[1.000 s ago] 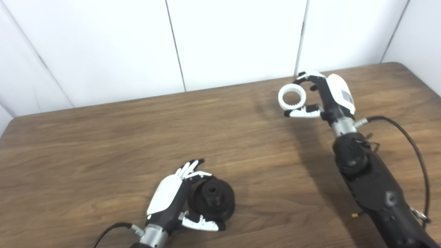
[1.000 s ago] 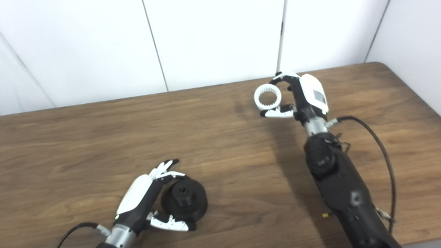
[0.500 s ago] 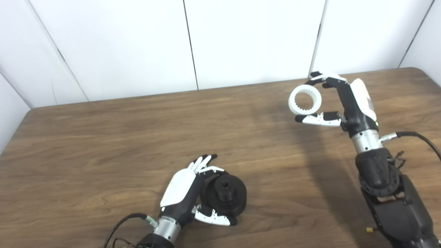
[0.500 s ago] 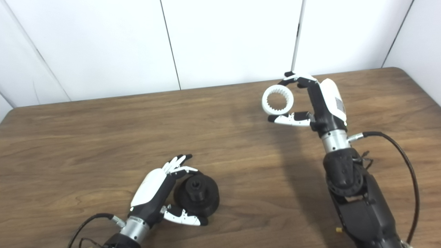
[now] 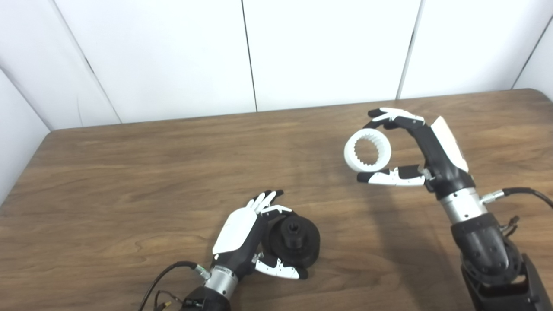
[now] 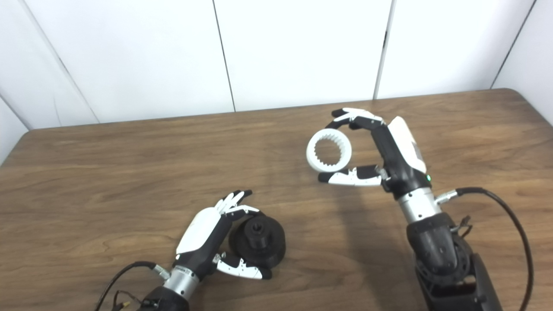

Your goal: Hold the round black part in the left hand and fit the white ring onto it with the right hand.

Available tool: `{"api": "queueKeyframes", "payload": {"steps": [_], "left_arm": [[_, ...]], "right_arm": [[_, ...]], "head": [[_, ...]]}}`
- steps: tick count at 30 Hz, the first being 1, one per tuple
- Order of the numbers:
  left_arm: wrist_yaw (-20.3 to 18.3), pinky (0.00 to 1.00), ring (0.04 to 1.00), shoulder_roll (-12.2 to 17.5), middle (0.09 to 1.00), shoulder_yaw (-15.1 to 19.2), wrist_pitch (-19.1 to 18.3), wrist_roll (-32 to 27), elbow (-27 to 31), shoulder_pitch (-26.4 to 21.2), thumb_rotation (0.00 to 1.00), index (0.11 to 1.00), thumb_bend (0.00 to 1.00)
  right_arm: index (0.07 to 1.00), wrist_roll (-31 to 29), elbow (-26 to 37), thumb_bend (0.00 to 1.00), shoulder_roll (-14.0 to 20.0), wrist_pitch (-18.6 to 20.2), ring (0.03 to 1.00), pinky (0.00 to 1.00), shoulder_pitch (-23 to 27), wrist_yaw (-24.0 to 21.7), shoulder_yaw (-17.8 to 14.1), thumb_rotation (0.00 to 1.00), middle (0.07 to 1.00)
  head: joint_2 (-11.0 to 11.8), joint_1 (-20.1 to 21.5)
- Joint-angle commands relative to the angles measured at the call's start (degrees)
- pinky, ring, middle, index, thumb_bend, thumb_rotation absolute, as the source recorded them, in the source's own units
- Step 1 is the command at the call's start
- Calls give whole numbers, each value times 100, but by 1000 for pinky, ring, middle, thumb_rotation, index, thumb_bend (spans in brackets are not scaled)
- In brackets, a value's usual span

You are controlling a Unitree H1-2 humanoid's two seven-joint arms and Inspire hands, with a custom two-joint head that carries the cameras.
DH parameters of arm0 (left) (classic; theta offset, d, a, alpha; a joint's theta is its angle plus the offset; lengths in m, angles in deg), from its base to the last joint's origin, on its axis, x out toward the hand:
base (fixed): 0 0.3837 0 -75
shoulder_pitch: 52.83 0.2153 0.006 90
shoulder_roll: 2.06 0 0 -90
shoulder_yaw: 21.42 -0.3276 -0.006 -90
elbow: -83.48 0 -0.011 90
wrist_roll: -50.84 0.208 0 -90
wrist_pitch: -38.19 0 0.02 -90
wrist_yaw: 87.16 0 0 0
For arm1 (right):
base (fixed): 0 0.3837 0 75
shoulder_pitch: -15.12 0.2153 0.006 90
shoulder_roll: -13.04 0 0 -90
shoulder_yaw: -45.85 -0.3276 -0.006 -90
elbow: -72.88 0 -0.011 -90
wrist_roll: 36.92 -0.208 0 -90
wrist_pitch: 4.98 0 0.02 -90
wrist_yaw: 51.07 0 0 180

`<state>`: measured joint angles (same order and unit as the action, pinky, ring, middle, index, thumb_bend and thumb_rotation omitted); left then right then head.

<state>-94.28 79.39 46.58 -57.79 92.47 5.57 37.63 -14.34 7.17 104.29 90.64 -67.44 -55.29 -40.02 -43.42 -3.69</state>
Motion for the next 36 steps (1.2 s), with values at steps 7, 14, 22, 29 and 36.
{"api": "queueKeyframes", "payload": {"steps": [7,14,22,29,36], "left_arm": [[-17,1000,1000,-20,970,-62,-84,164,-110,-98,254,591,1000],[-49,1000,1000,-38,973,-68,-157,160,-80,-110,259,592,1000],[-47,1000,1000,-36,972,-120,-218,200,-83,-144,258,595,1000],[-34,1000,1000,-22,973,-129,-233,169,-63,-144,261,594,1000],[-18,1000,1000,-25,970,-141,-201,162,-63,-156,257,591,1000]], "right_arm": [[482,-58,482,521,-251,48,823,767,-113,-384,301,140,784],[482,69,400,521,-356,-75,812,735,-240,-548,526,140,787],[483,181,289,520,-364,-145,813,719,-333,-656,726,145,795],[482,170,148,520,-450,-10,827,734,-371,-815,970,144,795],[482,218,-78,521,-573,68,809,700,-332,-928,1119,143,792]], "head": [[-29,-39],[-59,-63],[-82,-116],[-108,-111],[-139,-154]]}}
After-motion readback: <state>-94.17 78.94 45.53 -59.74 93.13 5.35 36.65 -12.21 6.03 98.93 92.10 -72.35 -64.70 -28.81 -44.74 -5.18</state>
